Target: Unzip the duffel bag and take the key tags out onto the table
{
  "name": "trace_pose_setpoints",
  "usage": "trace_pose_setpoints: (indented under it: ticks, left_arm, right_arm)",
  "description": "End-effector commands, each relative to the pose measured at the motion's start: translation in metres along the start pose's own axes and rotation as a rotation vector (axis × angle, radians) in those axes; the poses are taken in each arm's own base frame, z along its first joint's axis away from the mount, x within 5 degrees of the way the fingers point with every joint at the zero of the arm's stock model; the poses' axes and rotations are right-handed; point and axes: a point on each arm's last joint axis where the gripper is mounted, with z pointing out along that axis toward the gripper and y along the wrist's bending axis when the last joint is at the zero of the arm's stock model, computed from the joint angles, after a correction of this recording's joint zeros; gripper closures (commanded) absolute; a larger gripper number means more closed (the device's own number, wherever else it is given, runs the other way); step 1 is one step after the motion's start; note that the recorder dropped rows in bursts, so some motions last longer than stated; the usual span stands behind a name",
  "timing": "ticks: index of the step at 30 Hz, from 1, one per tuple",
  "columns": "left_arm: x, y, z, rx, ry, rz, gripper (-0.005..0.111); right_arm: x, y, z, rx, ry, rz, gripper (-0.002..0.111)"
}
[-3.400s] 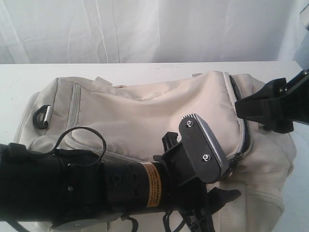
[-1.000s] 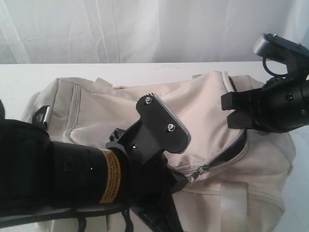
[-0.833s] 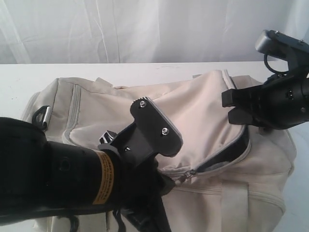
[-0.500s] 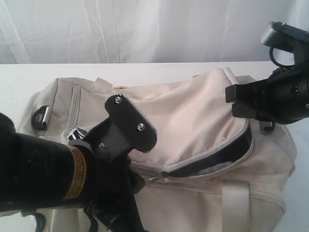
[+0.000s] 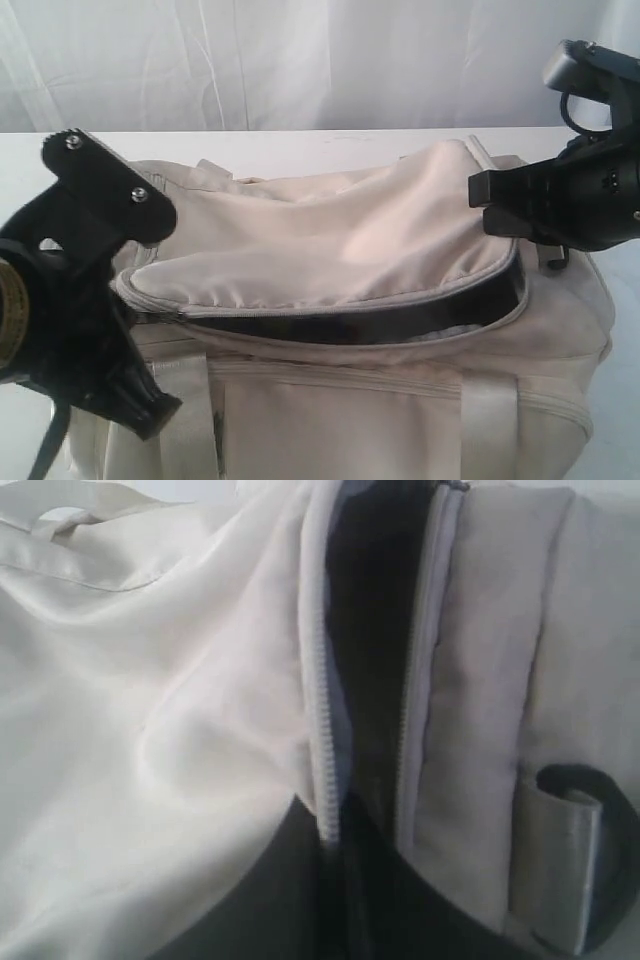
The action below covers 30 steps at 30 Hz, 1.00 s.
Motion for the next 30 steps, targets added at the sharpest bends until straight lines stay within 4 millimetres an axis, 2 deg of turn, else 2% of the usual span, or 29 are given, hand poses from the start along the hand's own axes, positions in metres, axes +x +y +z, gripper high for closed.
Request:
trace_pose_setpoints:
  ticks: [1,10,21,24,30]
  left_arm:
    - [0.016,0.018,-0.006,-0.108,0.045,-0.014,0.107]
    - [0.040,0.041,-0.012,-0.258,0.063,-0.095,0.107]
    - [0.039,0.045,-0.015,-0.266,0.017,-0.092,0.107]
    - [0.037,0.043,-0.015,-0.244,-0.002,-0.088,0.107]
    - [0.036,0.042,-0.014,-0.230,-0.014,-0.072,0.107]
  right_arm:
    - [-0.003,0.000,-0.004,0.011,-0.030,-0.024,0.108]
    - [-0.002,-0.004,-0.004,0.046,-0.022,-0.086,0.108]
    - [-0.003,-0.002,-0.008,0.047,-0.043,-0.197,0.107]
    - [-0.005,0.000,-0.017,0.046,-0.083,-0.205,0.096]
    - [-0.006,0.009,-0.043,0.037,-0.174,-0.291,0.058]
